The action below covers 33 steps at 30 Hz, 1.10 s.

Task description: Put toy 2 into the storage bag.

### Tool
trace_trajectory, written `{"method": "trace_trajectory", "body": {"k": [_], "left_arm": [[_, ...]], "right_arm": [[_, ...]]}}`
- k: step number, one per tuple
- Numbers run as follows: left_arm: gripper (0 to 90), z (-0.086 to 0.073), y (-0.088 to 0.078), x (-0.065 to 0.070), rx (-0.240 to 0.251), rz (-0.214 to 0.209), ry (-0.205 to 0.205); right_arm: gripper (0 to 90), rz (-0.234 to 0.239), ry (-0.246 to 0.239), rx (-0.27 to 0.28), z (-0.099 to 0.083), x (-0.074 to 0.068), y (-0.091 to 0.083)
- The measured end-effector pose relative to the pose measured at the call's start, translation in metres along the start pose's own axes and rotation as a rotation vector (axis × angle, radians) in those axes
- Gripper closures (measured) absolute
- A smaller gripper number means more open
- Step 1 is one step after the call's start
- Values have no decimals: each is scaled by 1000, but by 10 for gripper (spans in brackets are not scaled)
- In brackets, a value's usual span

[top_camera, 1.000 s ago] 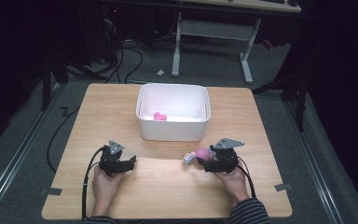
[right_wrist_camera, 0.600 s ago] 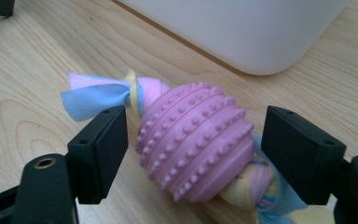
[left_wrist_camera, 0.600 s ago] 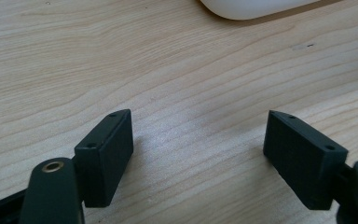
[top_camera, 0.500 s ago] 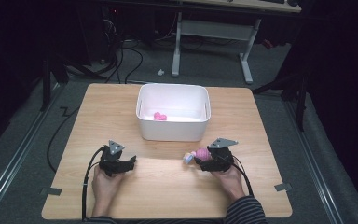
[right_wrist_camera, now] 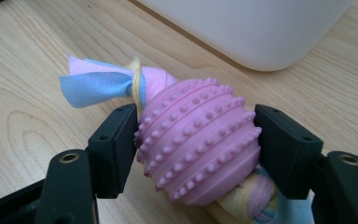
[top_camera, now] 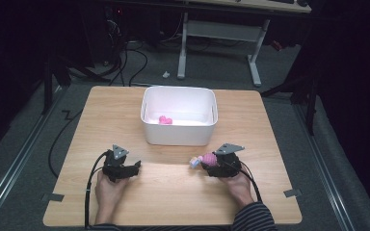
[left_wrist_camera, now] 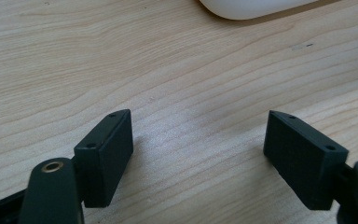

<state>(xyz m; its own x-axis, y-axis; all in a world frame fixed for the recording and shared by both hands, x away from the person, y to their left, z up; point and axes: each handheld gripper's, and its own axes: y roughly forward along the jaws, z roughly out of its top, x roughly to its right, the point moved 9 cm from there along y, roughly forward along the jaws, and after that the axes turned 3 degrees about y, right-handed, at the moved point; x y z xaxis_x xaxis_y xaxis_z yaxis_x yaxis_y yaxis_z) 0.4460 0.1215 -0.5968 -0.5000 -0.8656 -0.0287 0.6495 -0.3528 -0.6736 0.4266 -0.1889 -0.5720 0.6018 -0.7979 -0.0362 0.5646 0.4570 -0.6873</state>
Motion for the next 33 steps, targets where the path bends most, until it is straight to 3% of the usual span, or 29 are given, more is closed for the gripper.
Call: {"method": "trace_trajectory", "body": {"k": [13, 19, 23, 33], "left_arm": [[240, 0, 0, 0, 0, 0, 0], [239, 0, 0, 0, 0, 0, 1], [239, 0, 0, 0, 0, 0, 1], [237, 0, 0, 0, -1, -1, 1]], "right_arm": [[334, 1, 30, 47, 6, 2, -19], [334, 5, 60, 43, 7, 3, -30], [333, 15, 86, 70, 10, 6, -39], [333, 5, 72, 96, 25, 10, -62]]}}
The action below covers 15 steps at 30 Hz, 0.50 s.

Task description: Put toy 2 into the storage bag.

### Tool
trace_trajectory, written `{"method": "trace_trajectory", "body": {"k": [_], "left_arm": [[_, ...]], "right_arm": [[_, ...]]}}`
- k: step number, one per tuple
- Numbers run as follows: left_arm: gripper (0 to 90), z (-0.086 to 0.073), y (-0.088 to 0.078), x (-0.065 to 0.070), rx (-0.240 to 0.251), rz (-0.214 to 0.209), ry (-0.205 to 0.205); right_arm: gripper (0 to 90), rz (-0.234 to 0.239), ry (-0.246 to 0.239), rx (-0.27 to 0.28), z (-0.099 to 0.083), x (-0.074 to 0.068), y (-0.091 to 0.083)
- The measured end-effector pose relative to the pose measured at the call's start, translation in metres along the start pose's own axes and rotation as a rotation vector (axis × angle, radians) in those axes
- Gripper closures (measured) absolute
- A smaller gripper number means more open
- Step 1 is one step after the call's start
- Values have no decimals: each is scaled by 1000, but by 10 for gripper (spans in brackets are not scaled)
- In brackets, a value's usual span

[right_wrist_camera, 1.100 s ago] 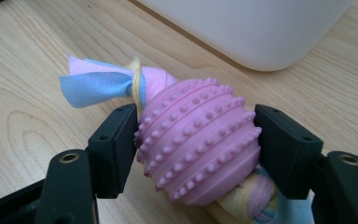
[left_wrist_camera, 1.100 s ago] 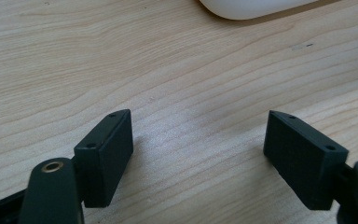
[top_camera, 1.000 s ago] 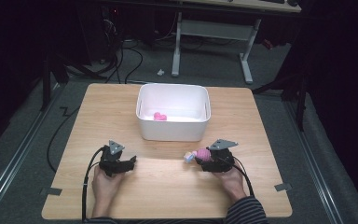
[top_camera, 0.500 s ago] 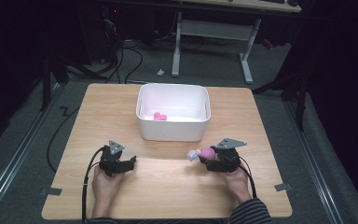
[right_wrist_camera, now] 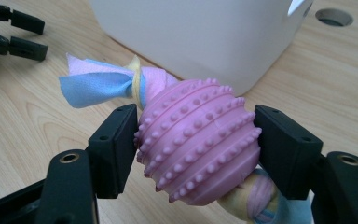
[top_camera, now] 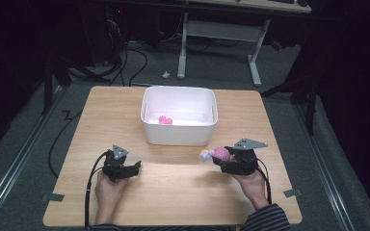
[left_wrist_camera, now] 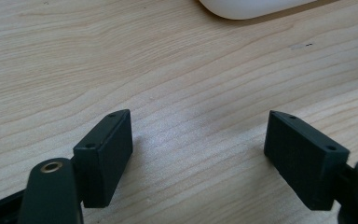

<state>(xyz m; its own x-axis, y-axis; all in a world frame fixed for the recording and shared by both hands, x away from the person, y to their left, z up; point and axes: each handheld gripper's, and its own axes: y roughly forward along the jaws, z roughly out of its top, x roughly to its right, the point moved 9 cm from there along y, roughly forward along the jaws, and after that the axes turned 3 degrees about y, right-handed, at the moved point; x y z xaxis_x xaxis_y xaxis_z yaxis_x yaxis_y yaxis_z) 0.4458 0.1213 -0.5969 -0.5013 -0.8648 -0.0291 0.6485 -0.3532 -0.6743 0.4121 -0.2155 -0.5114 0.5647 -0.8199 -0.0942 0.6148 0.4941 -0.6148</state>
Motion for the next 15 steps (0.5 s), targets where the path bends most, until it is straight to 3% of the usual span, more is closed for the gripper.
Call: {"method": "trace_trajectory", "body": {"k": [11, 15], "left_arm": [[237, 0, 0, 0, 0, 0, 0], [237, 0, 0, 0, 0, 0, 0]], "right_arm": [[333, 9, -23, 42, 29, -1, -16], [333, 37, -16, 75, 46, -3, -21]]}}
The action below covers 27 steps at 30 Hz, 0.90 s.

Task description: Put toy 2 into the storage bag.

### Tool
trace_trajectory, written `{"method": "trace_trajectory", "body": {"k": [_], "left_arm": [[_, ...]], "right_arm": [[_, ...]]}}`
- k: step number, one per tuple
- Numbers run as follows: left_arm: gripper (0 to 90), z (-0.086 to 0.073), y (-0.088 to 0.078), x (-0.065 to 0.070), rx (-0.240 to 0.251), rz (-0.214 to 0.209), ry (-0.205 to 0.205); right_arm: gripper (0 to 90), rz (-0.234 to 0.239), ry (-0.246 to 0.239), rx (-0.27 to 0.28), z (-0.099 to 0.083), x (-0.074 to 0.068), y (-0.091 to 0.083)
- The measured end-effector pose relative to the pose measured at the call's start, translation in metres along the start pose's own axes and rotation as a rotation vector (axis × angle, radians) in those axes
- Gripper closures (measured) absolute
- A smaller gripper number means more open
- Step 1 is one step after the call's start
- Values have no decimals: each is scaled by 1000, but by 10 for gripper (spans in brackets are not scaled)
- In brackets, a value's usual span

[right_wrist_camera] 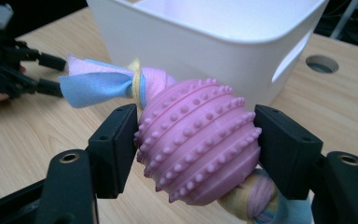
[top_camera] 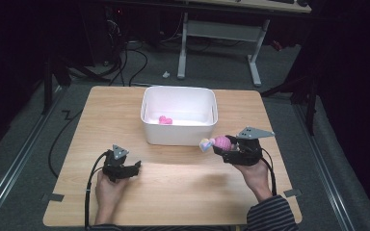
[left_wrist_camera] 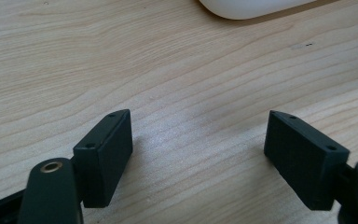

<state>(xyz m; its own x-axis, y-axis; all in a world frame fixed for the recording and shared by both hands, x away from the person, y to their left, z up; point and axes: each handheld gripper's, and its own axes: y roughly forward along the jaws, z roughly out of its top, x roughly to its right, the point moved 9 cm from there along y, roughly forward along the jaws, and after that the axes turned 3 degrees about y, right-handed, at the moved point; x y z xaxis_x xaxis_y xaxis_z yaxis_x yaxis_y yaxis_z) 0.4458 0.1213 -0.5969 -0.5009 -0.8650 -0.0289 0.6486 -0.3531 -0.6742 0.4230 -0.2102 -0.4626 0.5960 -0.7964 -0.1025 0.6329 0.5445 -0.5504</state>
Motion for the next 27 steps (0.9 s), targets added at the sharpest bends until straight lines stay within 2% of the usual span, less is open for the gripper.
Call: {"method": "trace_trajectory", "body": {"k": [9, 13, 18, 27], "left_arm": [[237, 0, 0, 0, 0, 1, -1], [237, 0, 0, 0, 0, 1, -1], [237, 0, 0, 0, 0, 1, -1], [237, 0, 0, 0, 0, 1, -1]], "right_arm": [[333, 12, -7, 42, 36, 1, -5], [333, -4, -28, 38, 50, 1, -5], [333, -14, -33, 46, 65, 4, -3], [333, -49, -53, 2, 85, 10, 11]]}}
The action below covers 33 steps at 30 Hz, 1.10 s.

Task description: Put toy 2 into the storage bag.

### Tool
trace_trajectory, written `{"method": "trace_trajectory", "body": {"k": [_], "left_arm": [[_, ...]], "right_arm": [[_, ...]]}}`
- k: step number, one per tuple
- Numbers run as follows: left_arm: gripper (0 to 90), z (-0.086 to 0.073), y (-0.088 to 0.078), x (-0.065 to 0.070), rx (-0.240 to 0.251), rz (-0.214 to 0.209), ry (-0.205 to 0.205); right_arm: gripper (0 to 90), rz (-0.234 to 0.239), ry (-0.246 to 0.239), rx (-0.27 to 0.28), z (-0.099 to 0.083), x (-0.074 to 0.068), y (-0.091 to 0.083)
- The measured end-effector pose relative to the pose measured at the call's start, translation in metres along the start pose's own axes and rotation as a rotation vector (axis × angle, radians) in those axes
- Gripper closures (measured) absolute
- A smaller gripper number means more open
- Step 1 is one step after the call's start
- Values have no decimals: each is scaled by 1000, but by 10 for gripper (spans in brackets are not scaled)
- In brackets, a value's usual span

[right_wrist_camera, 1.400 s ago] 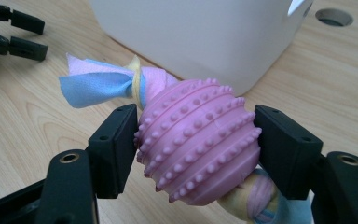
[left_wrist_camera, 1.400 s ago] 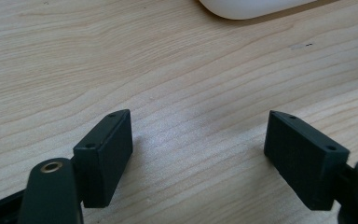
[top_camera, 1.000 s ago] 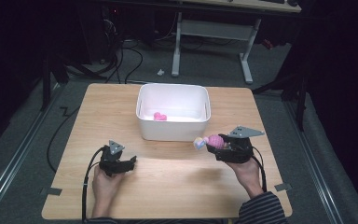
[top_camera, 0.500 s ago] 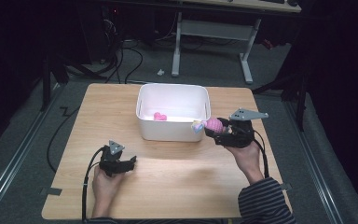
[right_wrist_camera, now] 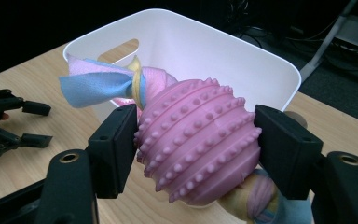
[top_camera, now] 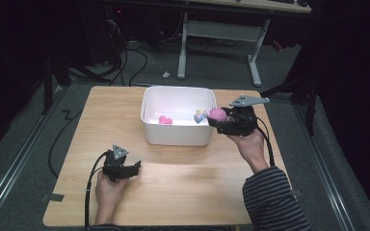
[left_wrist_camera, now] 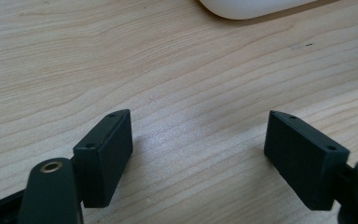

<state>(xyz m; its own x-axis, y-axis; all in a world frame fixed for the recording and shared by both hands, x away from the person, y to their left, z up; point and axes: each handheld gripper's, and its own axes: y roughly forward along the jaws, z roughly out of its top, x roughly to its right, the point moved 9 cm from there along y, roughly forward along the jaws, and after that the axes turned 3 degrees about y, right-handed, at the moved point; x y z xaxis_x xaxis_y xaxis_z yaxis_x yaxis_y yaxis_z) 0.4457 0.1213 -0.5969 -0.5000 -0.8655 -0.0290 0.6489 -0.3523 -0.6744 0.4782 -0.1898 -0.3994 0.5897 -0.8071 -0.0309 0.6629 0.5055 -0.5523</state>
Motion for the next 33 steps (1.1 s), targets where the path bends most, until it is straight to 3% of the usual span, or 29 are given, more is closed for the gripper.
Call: {"method": "trace_trajectory", "body": {"k": [12, 33], "left_arm": [[237, 0, 0, 0, 0, 0, 0], [237, 0, 0, 0, 0, 0, 0]], "right_arm": [[331, -23, -35, -63, 13, 0, 25], [331, -36, -24, -174, 2, 7, 58]]}}
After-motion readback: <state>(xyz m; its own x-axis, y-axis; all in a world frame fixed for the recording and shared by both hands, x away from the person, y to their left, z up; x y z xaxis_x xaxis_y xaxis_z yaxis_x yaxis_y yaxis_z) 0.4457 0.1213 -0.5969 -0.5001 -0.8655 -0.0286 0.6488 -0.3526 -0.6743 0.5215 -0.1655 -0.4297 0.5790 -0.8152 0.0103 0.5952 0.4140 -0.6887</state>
